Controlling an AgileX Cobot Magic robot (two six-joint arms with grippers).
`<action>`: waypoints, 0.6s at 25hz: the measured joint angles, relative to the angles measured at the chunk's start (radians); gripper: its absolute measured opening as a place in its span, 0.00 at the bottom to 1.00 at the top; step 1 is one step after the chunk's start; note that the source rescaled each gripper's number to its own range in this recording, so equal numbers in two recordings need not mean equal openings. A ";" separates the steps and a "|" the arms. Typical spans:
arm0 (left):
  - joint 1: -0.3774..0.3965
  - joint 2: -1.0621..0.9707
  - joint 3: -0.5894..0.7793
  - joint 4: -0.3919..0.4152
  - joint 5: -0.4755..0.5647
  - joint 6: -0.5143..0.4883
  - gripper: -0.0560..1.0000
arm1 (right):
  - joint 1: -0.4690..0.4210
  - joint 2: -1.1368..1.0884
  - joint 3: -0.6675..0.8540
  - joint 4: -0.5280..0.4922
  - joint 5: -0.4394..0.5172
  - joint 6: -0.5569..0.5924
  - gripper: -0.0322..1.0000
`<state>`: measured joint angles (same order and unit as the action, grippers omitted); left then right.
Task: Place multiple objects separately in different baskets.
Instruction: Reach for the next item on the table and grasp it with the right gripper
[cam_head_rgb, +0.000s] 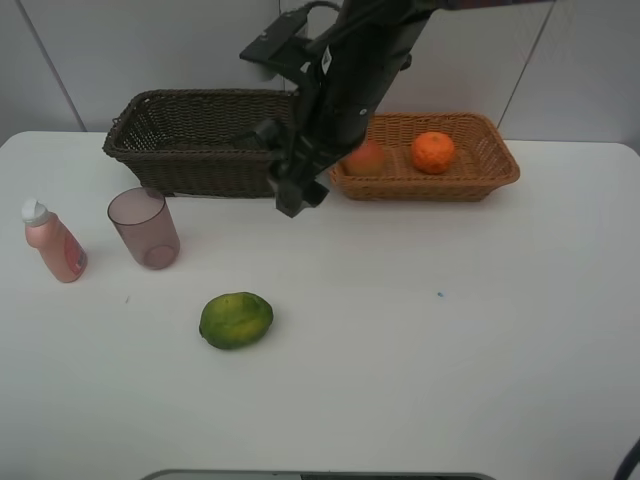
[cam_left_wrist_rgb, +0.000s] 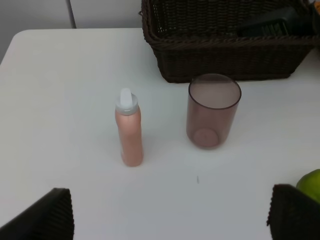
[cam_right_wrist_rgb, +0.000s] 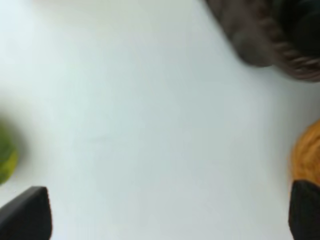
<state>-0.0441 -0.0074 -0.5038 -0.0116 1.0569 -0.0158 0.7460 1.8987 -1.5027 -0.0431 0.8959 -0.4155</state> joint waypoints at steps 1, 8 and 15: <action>0.000 0.000 0.000 0.000 0.000 0.000 0.99 | 0.013 0.000 0.010 0.004 0.008 -0.025 1.00; 0.000 0.000 0.000 0.000 0.000 0.000 0.99 | 0.111 0.008 0.017 -0.028 0.015 -0.089 1.00; 0.000 0.000 0.000 0.000 0.000 0.000 0.99 | 0.176 0.087 0.017 -0.045 0.023 -0.098 1.00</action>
<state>-0.0441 -0.0074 -0.5038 -0.0116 1.0569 -0.0158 0.9216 1.9858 -1.4853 -0.0886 0.9193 -0.5136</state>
